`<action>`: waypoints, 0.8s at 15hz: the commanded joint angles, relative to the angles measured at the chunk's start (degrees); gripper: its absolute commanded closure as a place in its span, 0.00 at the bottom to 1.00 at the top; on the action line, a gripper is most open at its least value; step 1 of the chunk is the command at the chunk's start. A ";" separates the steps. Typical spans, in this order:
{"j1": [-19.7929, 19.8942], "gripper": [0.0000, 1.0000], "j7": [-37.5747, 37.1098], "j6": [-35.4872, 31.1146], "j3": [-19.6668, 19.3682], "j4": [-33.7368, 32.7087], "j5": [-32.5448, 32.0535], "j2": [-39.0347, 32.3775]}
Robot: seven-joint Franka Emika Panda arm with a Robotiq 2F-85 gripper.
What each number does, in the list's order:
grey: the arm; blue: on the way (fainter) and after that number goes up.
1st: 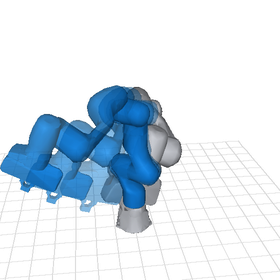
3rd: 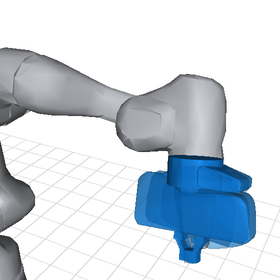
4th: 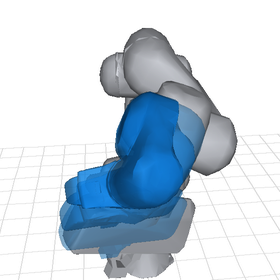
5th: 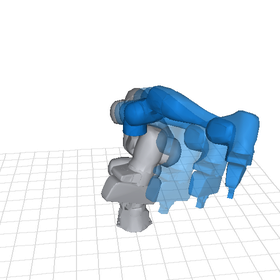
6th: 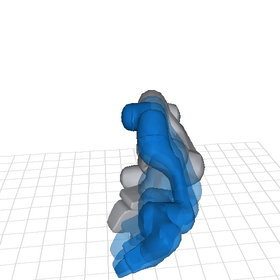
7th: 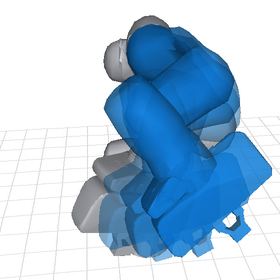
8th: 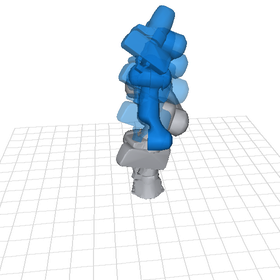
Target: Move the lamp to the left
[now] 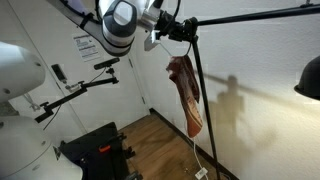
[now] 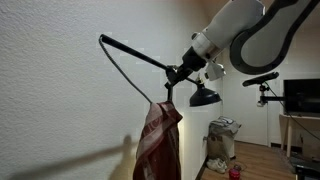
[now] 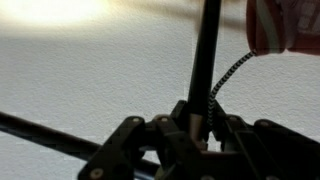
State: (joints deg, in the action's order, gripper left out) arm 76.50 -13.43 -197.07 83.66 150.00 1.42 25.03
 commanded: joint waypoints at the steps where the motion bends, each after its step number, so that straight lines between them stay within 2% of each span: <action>1: -2.45 0.93 5.19 -1.53 -2.00 -0.68 -6.90 -7.15; 3: -2.28 0.93 5.90 -1.58 -2.66 -1.03 -10.83 -10.36; 4: -2.36 0.47 6.33 -1.56 -3.02 -0.71 -12.70 -12.07; 5: -1.76 0.46 6.70 -1.56 -2.88 -0.44 -14.74 -13.49; 9: -1.14 0.17 8.88 2.37 -3.21 -0.39 -22.07 -18.74; 11: -0.91 0.01 7.81 4.98 -3.07 0.09 -21.87 -15.67; 12: -0.98 0.00 6.80 6.16 -3.00 0.46 -20.63 -13.16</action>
State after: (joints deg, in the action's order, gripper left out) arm 76.38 -6.19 -194.36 79.71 149.55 -19.46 10.00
